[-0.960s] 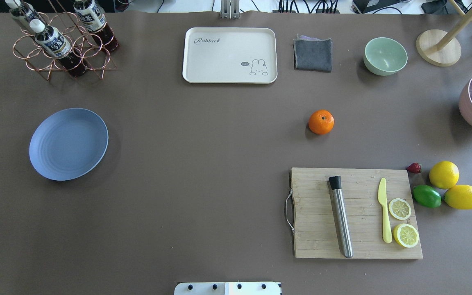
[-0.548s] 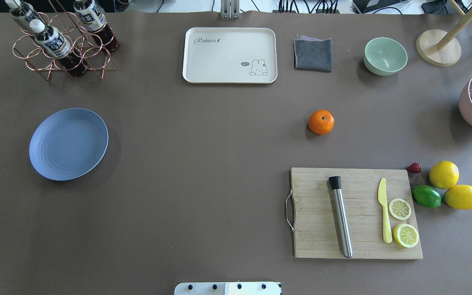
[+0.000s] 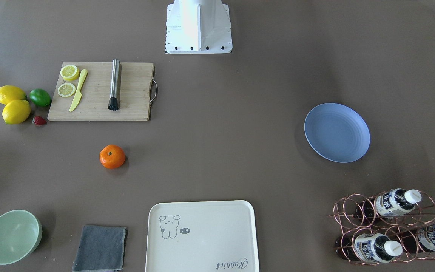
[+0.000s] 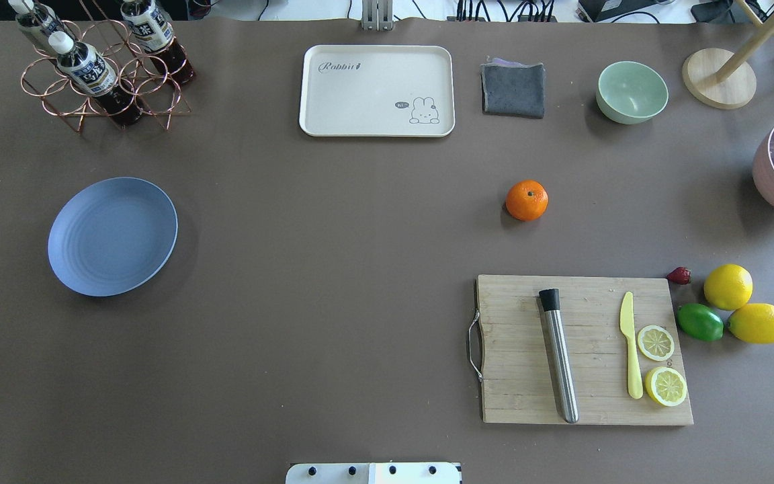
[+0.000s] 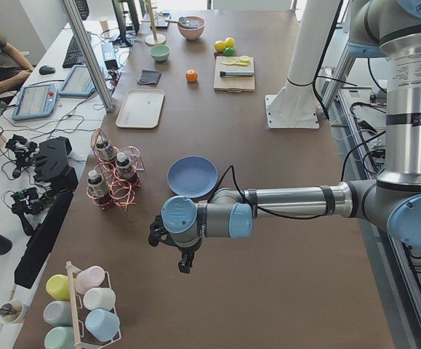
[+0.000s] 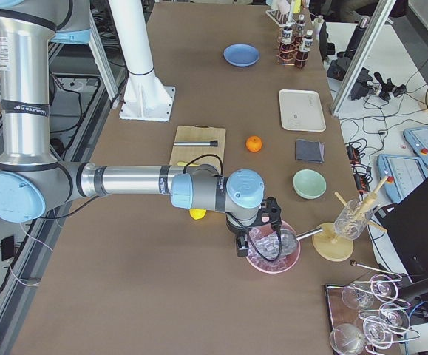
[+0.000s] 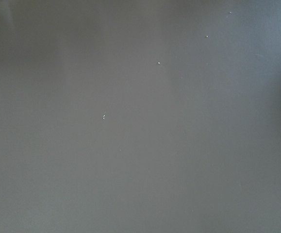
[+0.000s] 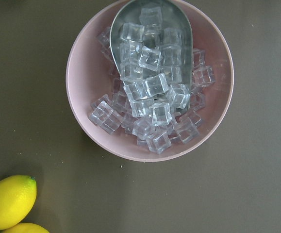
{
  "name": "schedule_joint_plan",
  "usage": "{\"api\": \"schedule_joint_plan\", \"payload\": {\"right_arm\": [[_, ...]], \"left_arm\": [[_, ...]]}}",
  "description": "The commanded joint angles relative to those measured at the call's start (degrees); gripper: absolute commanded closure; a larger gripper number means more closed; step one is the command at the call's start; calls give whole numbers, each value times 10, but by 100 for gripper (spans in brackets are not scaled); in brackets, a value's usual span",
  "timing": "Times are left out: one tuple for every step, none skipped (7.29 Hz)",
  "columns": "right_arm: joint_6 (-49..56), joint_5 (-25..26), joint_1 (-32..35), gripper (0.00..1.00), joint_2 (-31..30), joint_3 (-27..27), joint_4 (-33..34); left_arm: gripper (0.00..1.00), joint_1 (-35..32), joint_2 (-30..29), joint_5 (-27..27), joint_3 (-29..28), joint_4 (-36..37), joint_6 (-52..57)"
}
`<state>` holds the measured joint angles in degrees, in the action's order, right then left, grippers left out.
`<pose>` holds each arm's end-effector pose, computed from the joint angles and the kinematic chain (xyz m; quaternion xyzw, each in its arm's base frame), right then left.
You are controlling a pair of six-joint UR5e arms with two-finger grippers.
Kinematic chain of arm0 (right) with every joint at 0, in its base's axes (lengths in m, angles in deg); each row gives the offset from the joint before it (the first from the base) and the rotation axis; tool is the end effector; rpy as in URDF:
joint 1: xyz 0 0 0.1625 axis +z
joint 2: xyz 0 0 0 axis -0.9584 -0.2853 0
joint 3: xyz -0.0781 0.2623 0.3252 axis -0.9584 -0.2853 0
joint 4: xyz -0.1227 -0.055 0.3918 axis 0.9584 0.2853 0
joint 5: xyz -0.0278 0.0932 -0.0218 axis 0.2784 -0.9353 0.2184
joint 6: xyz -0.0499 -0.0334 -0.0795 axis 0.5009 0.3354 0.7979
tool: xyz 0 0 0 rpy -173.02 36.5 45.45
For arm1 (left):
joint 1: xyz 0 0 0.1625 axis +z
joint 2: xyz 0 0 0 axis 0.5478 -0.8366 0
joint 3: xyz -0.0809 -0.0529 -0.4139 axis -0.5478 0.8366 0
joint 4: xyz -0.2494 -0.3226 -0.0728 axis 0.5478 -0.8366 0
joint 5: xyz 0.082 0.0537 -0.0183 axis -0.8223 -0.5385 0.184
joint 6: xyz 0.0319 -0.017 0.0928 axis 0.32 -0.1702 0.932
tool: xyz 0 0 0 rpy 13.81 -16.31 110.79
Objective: Pick orange to plate
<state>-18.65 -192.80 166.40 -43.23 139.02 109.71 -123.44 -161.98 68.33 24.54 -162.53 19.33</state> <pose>0.0835 -0.4627 0.6339 0.0423 -0.4042 -0.0667 0.9112 -0.0589 -0.4541 0.6795 0.0370 0.4195 0.0810 0.9034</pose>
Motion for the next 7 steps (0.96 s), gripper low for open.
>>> {"api": "schedule_joint_plan", "payload": {"right_arm": [[-1, 0, -1, 0, -3, -8, 1], [0, 8, 1, 0, -7, -8, 1], [2, 7, 0, 0, -12, -5, 1], [6, 8, 0, 0, -13, -9, 1], [6, 8, 0, 0, -13, -9, 1], [6, 8, 0, 0, -15, -6, 1], [7, 16, 2, 0, -14, -4, 1]], "left_arm": [[2, 0, 7, -3, 4, -35, -18], [2, 0, 7, -5, 3, -36, -17], [2, 0, 9, -4, 3, -36, -17], [2, 0, 10, -4, 1, -35, -17], [2, 0, 27, -1, 9, -36, -17], [2, 0, 33, -1, 16, -36, -17], [2, 0, 33, 1, 18, -36, -17]]}}
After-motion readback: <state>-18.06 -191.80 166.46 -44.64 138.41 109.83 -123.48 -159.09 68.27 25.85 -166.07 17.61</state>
